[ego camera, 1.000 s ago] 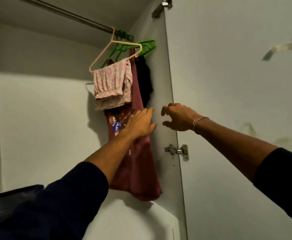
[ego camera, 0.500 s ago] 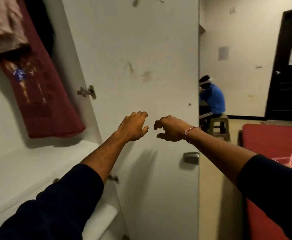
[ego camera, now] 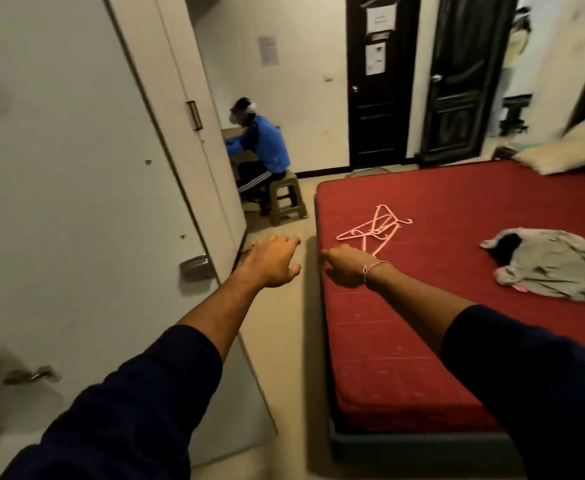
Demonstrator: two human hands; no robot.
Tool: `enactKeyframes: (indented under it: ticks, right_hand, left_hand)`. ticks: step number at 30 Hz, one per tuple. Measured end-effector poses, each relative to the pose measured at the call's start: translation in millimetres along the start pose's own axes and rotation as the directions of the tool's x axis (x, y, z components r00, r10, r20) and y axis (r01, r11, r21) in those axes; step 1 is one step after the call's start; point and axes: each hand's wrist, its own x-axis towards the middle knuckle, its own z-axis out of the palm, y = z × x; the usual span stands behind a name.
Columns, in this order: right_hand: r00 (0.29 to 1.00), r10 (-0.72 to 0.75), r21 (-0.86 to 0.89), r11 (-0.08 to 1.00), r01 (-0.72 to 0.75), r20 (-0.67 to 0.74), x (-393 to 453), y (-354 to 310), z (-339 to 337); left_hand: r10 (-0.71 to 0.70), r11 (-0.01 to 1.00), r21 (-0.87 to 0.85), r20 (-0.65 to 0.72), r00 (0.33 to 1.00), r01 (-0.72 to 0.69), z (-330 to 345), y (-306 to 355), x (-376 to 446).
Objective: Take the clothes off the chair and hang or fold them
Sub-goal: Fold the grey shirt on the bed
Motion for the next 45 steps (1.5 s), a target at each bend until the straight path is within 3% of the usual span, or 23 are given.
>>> enactKeyframes:
  ticks: [6, 16, 28, 45]
  right_hand:
    - [0.973, 0.23, -0.018, 0.973, -0.23, 0.024, -31, 125, 6]
    - [0.888, 0.458, -0.006, 0.889, -0.458, 0.044, -40, 297, -4]
    - [0.788, 0.603, 0.052, 0.789, -0.612, 0.126, -36, 478, 14]
    - [0.763, 0.592, 0.158, 0.753, -0.639, 0.26, -59, 776, 46]
  left_hand:
    - [0.195, 0.981, -0.026, 0.025, 0.98, -0.194, 26, 101, 97]
    - [0.423, 0.902, -0.102, 0.009, 0.906, -0.42, 72, 219, 264]
    - [0.503, 0.851, -0.226, 0.092, 0.859, -0.474, 124, 341, 418]
    - [0.534, 0.836, -0.304, 0.262, 0.804, -0.457, 189, 565, 575]
